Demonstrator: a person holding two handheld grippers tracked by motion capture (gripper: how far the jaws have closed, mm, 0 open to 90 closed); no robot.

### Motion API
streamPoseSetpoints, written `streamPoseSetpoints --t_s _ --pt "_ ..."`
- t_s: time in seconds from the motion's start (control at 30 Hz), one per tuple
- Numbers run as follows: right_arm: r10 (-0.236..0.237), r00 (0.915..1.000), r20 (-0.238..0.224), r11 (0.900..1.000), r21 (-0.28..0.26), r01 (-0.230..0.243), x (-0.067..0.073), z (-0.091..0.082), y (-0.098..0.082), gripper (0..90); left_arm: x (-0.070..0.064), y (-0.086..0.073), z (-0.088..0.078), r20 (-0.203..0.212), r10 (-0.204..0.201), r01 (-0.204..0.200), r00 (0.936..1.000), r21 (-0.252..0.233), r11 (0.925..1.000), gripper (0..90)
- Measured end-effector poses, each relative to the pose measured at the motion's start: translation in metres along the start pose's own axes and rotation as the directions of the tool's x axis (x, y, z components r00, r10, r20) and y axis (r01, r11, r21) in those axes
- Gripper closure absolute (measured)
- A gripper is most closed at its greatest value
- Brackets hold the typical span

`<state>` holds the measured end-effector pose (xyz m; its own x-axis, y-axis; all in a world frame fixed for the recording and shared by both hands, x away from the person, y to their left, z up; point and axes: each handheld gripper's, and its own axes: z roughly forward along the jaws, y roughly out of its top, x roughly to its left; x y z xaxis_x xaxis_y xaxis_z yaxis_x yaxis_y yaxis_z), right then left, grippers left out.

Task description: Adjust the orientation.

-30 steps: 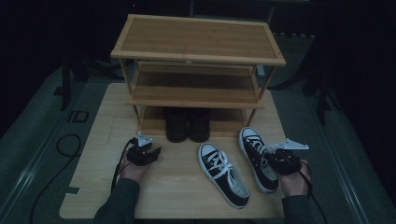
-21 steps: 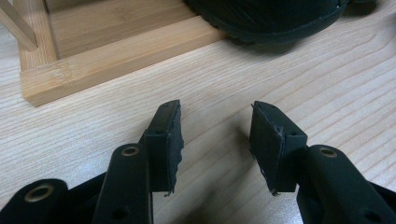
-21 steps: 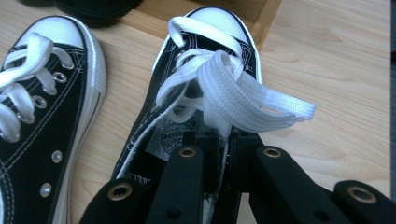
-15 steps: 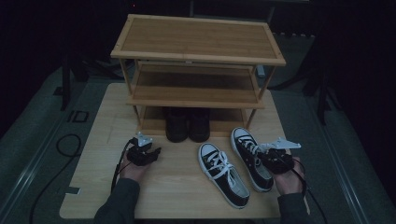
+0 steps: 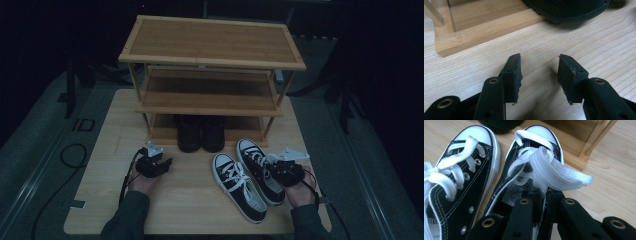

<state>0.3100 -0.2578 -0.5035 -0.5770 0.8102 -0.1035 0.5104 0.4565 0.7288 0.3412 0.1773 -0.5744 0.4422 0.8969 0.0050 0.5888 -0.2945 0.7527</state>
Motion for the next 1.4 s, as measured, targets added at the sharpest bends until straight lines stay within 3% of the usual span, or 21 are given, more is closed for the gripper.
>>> streamPoseSetpoints --t_s 0.33,0.6,1.23,1.4 --pt "-0.052 0.9977 -0.044 0.999 -0.002 0.052 0.004 0.008 -0.009 85.5 0.0 0.0 0.0 0.0 0.003 -0.003 1.0 0.002 1.0 54.2" --pt "-0.045 0.9966 -0.069 0.999 -0.026 0.043 -0.002 0.009 -0.015 85.5 0.0 0.0 0.0 0.0 0.002 -0.002 1.0 0.002 1.0 54.2" --pt "-0.062 0.9937 -0.094 0.998 0.003 0.062 0.0 0.002 -0.024 84.5 0.0 0.0 0.0 -0.001 0.002 -0.002 1.0 0.002 1.0 54.1" --pt "-0.047 0.9919 -0.118 0.998 0.035 0.051 -0.002 0.001 -0.021 76.1 0.0 0.0 0.0 0.0 0.0 0.0 1.0 0.0 1.0 54.1"
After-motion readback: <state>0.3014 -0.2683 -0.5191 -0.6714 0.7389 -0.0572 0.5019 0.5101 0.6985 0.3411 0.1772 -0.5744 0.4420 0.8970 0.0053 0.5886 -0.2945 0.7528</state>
